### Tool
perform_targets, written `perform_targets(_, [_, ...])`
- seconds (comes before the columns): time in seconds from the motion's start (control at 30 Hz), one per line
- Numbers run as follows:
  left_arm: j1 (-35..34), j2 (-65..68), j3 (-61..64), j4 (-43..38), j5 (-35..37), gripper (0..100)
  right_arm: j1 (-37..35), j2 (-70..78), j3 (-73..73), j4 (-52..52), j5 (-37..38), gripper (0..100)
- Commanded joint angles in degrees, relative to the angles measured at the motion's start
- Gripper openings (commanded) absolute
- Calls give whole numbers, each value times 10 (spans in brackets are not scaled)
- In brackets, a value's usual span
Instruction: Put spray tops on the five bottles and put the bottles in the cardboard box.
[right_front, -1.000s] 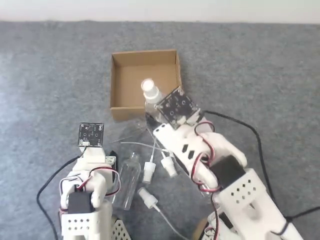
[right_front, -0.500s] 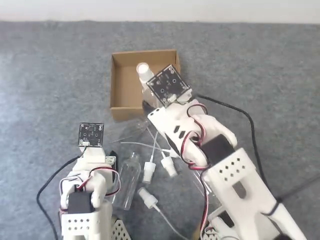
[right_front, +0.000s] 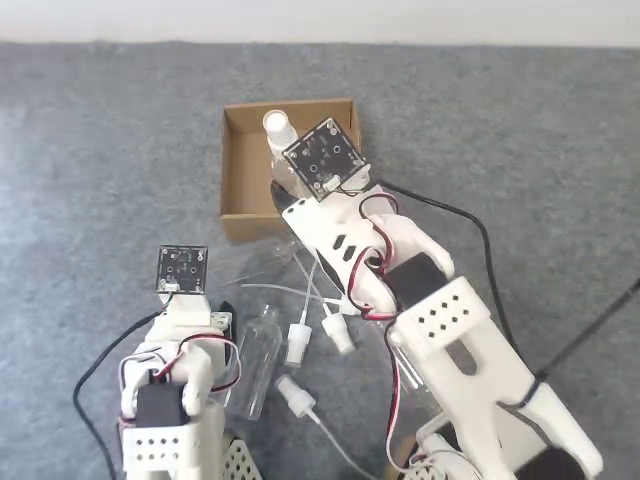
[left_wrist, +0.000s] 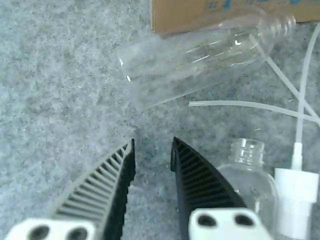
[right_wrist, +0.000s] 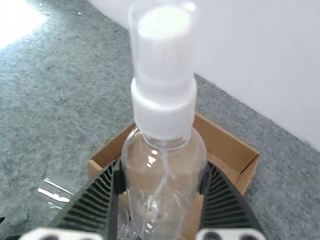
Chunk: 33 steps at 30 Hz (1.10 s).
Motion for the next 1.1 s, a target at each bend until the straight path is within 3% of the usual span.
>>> perform_targets(0.0, [-1, -7, -7, 3, -2, 108, 15, 4, -40, -35, -4, 69])
perform_targets(0.3, [-1, -7, -7, 3, -2, 108, 55, 61, -42, -96, -5, 69])
perform_targets(0.47, [-1, -7, -7, 3, -2, 108, 66, 82, -42, -132, -50, 69])
perform_targets(1.07, [-1, -7, -7, 3, -2, 108, 64, 225, -42, -305, -59, 69])
